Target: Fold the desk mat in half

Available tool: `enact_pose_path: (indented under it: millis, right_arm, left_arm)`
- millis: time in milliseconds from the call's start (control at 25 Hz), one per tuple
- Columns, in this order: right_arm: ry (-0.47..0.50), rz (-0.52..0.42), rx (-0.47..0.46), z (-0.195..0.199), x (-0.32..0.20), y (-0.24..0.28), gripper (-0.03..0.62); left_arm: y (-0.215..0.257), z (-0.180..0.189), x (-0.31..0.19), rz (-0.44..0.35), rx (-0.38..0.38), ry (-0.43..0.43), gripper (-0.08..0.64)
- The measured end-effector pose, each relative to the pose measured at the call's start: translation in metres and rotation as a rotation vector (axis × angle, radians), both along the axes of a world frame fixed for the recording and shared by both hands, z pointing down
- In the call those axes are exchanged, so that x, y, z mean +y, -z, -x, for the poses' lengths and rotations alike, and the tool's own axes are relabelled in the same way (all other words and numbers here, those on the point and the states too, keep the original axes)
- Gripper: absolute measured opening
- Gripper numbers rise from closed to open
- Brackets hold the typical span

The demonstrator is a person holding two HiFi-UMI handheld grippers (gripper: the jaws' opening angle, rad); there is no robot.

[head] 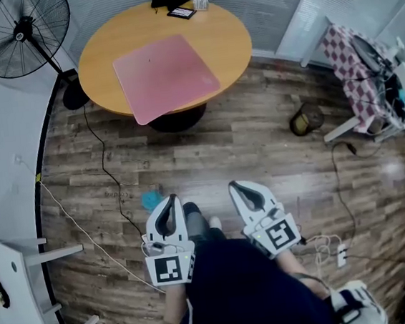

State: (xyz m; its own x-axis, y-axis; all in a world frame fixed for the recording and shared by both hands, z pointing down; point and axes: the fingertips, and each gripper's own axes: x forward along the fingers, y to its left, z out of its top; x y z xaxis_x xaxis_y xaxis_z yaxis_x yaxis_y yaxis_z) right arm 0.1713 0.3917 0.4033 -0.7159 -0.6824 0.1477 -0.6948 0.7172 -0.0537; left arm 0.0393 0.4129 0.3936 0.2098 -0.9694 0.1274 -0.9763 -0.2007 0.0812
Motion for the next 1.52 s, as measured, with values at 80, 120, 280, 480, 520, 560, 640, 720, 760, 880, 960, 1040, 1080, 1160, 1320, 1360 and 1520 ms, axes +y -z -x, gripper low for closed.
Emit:
enact_pose_path:
  millis: [80,120,280,480,520,560,640,720,760,880,960,1040,1080,1160,1320,1360,1520]
  right_arm:
    - [0.001,0.008,0.000,0.004,-0.006,-0.001,0.003]
    - [0.002,0.013,0.002,0.006,-0.010,-0.002,0.003]
    - [-0.003,0.010,0.007,0.023,-0.035,-0.001,0.003]
    - [-0.012,0.020,-0.009,0.053,-0.078,0.004,0.003]
    - [-0.017,0.017,-0.014,0.058,-0.087,0.008,0.003]
    - [-0.023,0.014,-0.016,0.063,-0.095,0.010,0.003]
    - [-0.040,0.013,-0.014,0.071,-0.109,0.014,0.003]
    - [-0.060,0.018,-0.007,0.075,-0.122,0.014,0.003]
    - [-0.070,0.022,-0.004,0.077,-0.127,0.013,0.003]
    - [-0.083,0.022,0.009,0.087,-0.137,0.008,0.003]
    - [-0.090,0.021,0.009,0.092,-0.142,0.008,0.003]
    - [-0.096,0.025,0.005,0.094,-0.146,0.008,0.003]
    - [-0.096,0.025,0.007,0.096,-0.147,0.008,0.003]
    - [-0.093,0.021,0.009,0.100,-0.151,0.007,0.003]
    - [-0.097,0.008,0.003,0.105,-0.163,0.010,0.003]
    - [-0.098,0.005,0.007,0.105,-0.165,0.010,0.003]
    - [-0.104,0.012,0.006,0.104,-0.180,0.008,0.003]
  left_arm:
    - [0.000,0.006,-0.008,-0.001,0.009,0.006,0.003]
    - [0.000,0.009,-0.013,-0.002,0.013,0.007,0.003]
    - [0.001,0.028,-0.042,-0.008,0.027,-0.001,0.003]
    - [0.007,0.058,-0.089,-0.013,0.027,-0.028,0.003]
    - [0.009,0.063,-0.098,-0.012,0.024,-0.036,0.003]
    - [0.011,0.068,-0.107,-0.013,0.021,-0.045,0.003]
    - [0.015,0.077,-0.124,-0.021,0.015,-0.063,0.003]
    - [0.017,0.085,-0.137,-0.024,0.014,-0.077,0.003]
    - [0.017,0.088,-0.143,-0.022,0.016,-0.082,0.003]
    - [0.013,0.099,-0.156,-0.016,0.023,-0.093,0.002]
    - [0.011,0.103,-0.162,-0.011,0.027,-0.098,0.003]
    - [0.010,0.106,-0.166,-0.012,0.024,-0.101,0.003]
    - [0.010,0.108,-0.168,-0.014,0.023,-0.101,0.003]
    - [0.007,0.113,-0.169,-0.010,0.025,-0.097,0.003]
    - [0.003,0.122,-0.177,0.009,0.028,-0.083,0.003]
    - [0.003,0.124,-0.179,0.006,0.024,-0.082,0.003]
    - [0.004,0.128,-0.193,0.001,0.021,-0.074,0.003]
